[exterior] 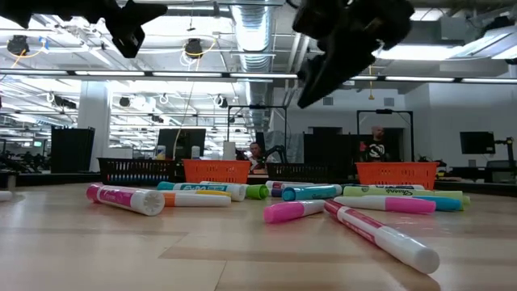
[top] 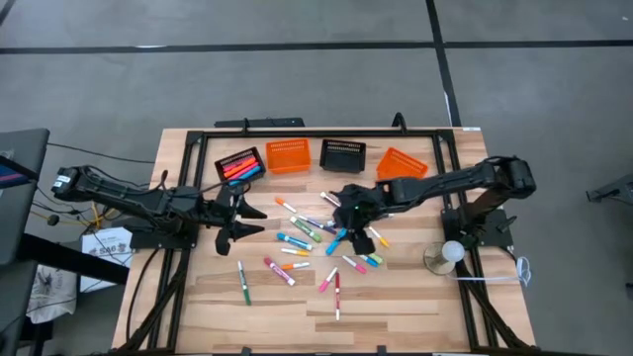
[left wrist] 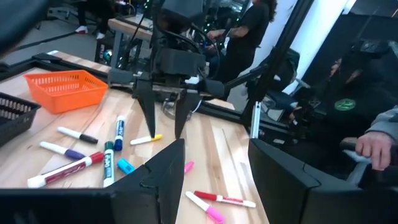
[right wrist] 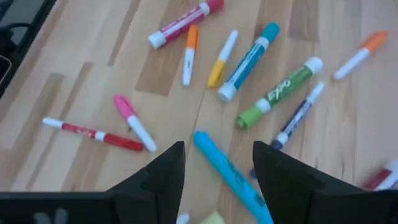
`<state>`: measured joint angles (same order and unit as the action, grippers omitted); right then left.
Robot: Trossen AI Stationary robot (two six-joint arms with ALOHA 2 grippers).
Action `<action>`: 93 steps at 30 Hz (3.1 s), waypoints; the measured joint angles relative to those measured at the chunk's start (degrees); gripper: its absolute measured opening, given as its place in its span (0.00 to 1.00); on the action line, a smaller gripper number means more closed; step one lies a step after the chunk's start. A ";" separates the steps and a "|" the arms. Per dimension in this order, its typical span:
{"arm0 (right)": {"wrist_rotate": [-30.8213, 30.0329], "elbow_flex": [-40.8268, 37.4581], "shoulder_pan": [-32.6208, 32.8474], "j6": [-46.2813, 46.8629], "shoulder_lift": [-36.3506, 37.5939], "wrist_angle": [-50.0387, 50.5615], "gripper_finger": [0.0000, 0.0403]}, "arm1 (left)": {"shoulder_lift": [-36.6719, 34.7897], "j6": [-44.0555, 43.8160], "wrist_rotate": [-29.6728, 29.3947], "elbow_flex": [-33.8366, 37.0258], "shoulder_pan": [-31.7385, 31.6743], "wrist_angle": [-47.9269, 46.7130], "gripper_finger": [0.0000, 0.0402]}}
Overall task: Pick & Place Markers
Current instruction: Put the blue highlighter pen into the left black bin
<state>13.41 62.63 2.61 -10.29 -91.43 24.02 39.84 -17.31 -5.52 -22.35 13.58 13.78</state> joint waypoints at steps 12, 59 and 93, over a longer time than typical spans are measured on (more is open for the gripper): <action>-0.77 1.18 -0.09 -4.84 -5.61 5.88 0.44 | -0.98 0.66 0.00 -0.05 -0.02 -3.38 0.44; -8.33 5.18 -0.89 -9.22 -19.42 10.15 0.14 | -1.17 0.73 -0.44 -0.04 -0.07 -4.37 0.44; 3.00 36.52 -2.90 -8.38 -17.62 31.65 0.12 | -1.17 -2.22 -0.44 -0.04 -0.09 -3.11 0.44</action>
<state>16.41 99.15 -0.29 -18.66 -109.06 55.67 38.67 -19.53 -5.96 -22.39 13.50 10.67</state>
